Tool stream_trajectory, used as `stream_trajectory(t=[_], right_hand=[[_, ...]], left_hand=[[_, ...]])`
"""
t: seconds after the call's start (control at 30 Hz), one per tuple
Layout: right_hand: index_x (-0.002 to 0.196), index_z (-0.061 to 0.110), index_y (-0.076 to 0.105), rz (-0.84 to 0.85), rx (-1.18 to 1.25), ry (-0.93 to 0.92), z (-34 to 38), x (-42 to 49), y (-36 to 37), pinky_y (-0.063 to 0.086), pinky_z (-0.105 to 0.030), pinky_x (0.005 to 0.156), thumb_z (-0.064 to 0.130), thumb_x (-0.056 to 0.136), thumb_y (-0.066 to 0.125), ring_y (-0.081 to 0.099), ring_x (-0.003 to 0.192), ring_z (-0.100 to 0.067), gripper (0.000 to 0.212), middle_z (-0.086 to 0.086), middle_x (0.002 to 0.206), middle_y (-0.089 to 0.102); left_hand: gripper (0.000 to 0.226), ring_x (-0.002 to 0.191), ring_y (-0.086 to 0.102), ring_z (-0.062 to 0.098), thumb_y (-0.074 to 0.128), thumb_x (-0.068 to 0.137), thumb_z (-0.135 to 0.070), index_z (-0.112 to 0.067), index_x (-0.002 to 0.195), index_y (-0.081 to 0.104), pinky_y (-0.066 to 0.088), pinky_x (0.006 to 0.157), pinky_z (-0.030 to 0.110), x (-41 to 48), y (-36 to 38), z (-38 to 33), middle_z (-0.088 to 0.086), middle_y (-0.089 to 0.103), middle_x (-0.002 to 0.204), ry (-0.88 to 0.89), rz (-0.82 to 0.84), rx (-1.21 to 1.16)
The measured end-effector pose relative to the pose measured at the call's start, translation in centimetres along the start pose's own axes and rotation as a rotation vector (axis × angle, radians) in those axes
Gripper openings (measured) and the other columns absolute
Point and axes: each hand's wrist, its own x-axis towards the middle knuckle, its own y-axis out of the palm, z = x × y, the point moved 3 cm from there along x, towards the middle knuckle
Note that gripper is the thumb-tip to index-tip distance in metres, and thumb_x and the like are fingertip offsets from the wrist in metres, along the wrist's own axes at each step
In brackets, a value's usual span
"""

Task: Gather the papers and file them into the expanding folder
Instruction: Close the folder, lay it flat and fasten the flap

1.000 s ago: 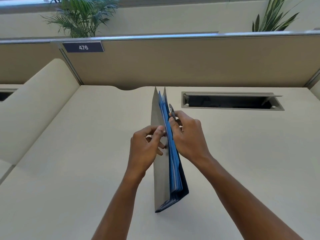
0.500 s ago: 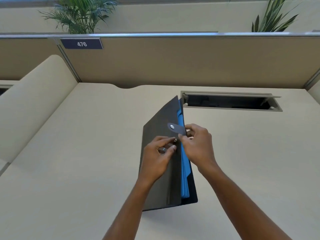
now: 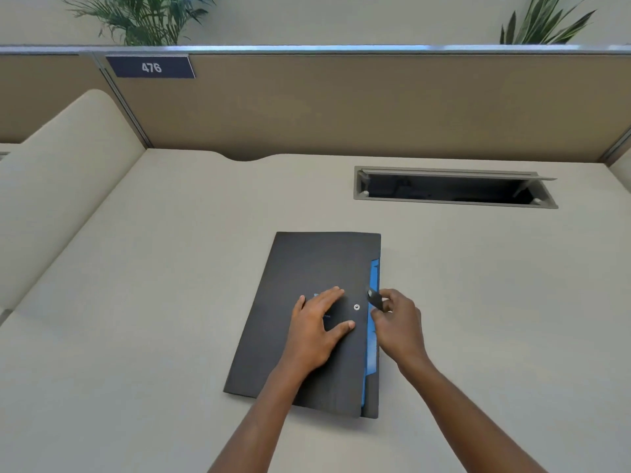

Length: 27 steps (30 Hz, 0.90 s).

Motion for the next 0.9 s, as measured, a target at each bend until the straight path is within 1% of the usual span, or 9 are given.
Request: stream_trajectory(t=[0.07, 0.1, 0.2, 0.37, 0.5, 0.57, 0.7, 0.8, 0.9], right_hand=[[0.116, 0.011, 0.064, 0.025, -0.042, -0.007, -0.3, 0.2, 0.2, 0.052, -0.023, 0.061, -0.001, 0.089, 0.056, 0.064, 0.073, -0.013, 0.030, 0.001, 0.087, 0.066], [0.117, 0.011, 0.063, 0.033, -0.056, -0.008, -0.5, 0.3, 0.3, 0.056, -0.028, 0.065, -0.001, 0.089, 0.056, 0.065, 0.077, -0.016, 0.032, 0.000, 0.090, 0.066], [0.117, 0.009, 0.064, 0.036, -0.086, -0.024, -0.9, 0.7, 0.5, 0.059, -0.034, 0.073, -0.003, 0.089, 0.058, 0.066, 0.083, -0.019, 0.031, -0.001, 0.092, 0.065], [0.116, 0.007, 0.065, 0.007, -0.149, -0.049, -1.4, 1.6, -0.1, 0.059, -0.031, 0.072, -0.003, 0.087, 0.063, 0.063, 0.081, -0.019, 0.030, -0.010, 0.100, 0.070], [0.111, 0.009, 0.066, 0.018, -0.197, -0.110, -1.7, 1.8, -0.7, 0.061, -0.040, 0.072, 0.001, 0.088, 0.062, 0.066, 0.081, -0.023, 0.025, -0.010, 0.100, 0.070], [0.113, 0.012, 0.064, 0.025, -0.275, -0.154, -1.8, 1.8, -1.0, 0.058, -0.039, 0.073, 0.008, 0.090, 0.061, 0.066, 0.084, -0.023, 0.023, -0.008, 0.103, 0.069], [0.128, 0.021, 0.055, 0.052, -0.486, -0.277, -1.9, 1.7, -1.5, 0.043, -0.026, 0.067, 0.025, 0.093, 0.060, 0.059, 0.084, -0.018, 0.036, -0.001, 0.115, 0.055], [0.131, 0.022, 0.055, 0.105, -0.414, -0.347, -2.0, 1.7, -1.8, 0.045, -0.024, 0.069, 0.034, 0.093, 0.059, 0.055, 0.082, -0.011, 0.040, 0.004, 0.119, 0.052], [0.126, 0.016, 0.059, 0.128, -0.238, -0.383, -1.7, 1.6, -2.0, 0.052, -0.032, 0.078, 0.038, 0.096, 0.054, 0.060, 0.088, -0.012, 0.037, 0.004, 0.118, 0.057]], left_hand=[[0.065, 0.119, 0.038, -0.013, 0.068, 0.081, -0.046, -0.032, 0.139, 0.043, 0.009, 0.120, 0.036, -0.1, 0.6, 0.3, -0.015, 0.046, 0.144, 0.004, -0.002, 0.014], [0.067, 0.121, 0.038, -0.012, 0.068, 0.082, -0.046, -0.032, 0.141, 0.041, 0.007, 0.120, 0.035, -0.1, 0.8, 0.5, -0.014, 0.044, 0.146, 0.010, -0.004, 0.029], [0.069, 0.138, 0.031, 0.001, 0.065, 0.084, -0.047, -0.030, 0.144, 0.037, 0.004, 0.119, 0.032, -0.2, 1.6, 0.8, -0.012, 0.038, 0.151, 0.043, -0.027, 0.101], [0.064, 0.143, 0.022, 0.006, 0.059, 0.085, -0.054, -0.026, 0.141, 0.043, 0.001, 0.118, 0.028, -0.2, 3.1, 1.0, -0.009, 0.033, 0.154, 0.052, -0.051, 0.182], [0.061, 0.143, 0.024, 0.007, 0.056, 0.086, -0.056, -0.023, 0.137, 0.049, 0.002, 0.118, 0.029, -0.1, 3.9, 1.0, -0.007, 0.034, 0.153, 0.054, -0.071, 0.230], [0.060, 0.143, 0.025, 0.008, 0.057, 0.086, -0.056, -0.022, 0.135, 0.051, 0.002, 0.118, 0.029, -0.2, 4.2, 1.0, -0.006, 0.035, 0.153, 0.048, -0.083, 0.233], [0.059, 0.143, 0.024, 0.008, 0.053, 0.089, -0.056, -0.020, 0.136, 0.050, 0.001, 0.118, 0.030, -0.5, 4.8, 0.9, -0.005, 0.034, 0.154, 0.040, -0.101, 0.249], [0.060, 0.143, 0.025, 0.008, 0.051, 0.090, -0.056, -0.019, 0.137, 0.049, 0.002, 0.119, 0.030, -0.7, 5.0, 0.8, -0.004, 0.034, 0.154, 0.044, -0.113, 0.248], [0.060, 0.143, 0.025, 0.009, 0.050, 0.090, -0.056, -0.019, 0.138, 0.049, 0.002, 0.119, 0.030, -0.7, 5.1, 0.9, -0.003, 0.034, 0.154, 0.051, -0.113, 0.254]])
